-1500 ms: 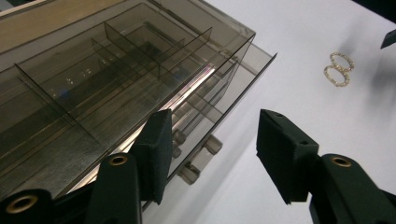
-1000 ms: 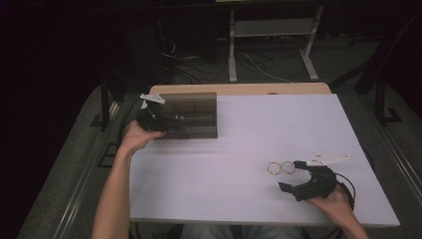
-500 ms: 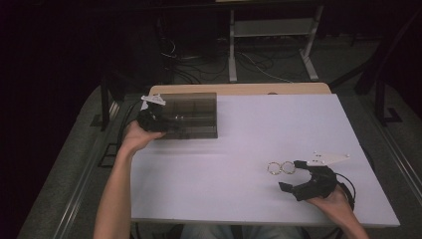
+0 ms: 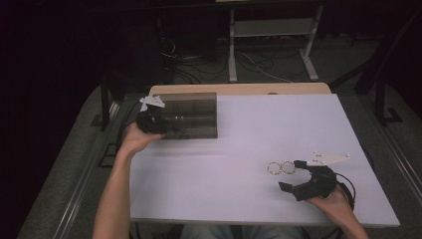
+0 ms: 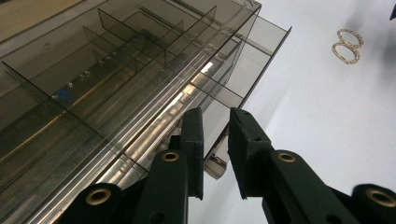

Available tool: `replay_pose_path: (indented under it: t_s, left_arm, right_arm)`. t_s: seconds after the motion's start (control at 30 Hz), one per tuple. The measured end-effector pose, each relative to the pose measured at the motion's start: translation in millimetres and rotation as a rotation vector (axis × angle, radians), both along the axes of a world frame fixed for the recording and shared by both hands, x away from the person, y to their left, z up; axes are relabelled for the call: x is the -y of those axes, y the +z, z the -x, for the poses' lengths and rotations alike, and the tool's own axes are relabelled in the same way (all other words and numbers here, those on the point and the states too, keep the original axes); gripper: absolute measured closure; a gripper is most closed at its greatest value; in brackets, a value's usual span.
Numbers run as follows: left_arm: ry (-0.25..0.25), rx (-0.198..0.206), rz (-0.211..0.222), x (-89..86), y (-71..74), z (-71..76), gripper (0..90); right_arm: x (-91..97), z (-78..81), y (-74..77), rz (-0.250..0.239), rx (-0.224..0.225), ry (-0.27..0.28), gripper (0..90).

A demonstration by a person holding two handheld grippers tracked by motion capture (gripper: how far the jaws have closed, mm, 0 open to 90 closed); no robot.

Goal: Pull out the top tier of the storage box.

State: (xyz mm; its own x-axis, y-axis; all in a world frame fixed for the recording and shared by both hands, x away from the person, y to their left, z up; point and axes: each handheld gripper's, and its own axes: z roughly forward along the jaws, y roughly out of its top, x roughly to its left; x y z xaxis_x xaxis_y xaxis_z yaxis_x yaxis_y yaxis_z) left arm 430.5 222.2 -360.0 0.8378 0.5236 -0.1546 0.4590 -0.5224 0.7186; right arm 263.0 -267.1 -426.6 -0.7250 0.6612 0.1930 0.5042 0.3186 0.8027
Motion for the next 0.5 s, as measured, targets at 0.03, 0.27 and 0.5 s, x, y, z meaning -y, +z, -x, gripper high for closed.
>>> replay_pose_path:
  t_s: [0.03,0.27,0.5]
  left_arm:
    - [0.0,0.0,0.0,0.0,0.0,0.0,74.4]
    - [-0.008,0.024,-0.002,-1.2,-0.9,7.4,74.6]
    - [-0.008,0.034,0.004,-1.5,-3.0,13.0,74.7]
  right_arm:
    - [0.0,0.0,0.0,0.0,0.0,0.0,0.0]
    - [-0.7,0.1,-0.1,0.002,0.0,0.0,0.0]
    - [-1.0,0.6,0.2,0.002,-0.001,-0.001,0.0]
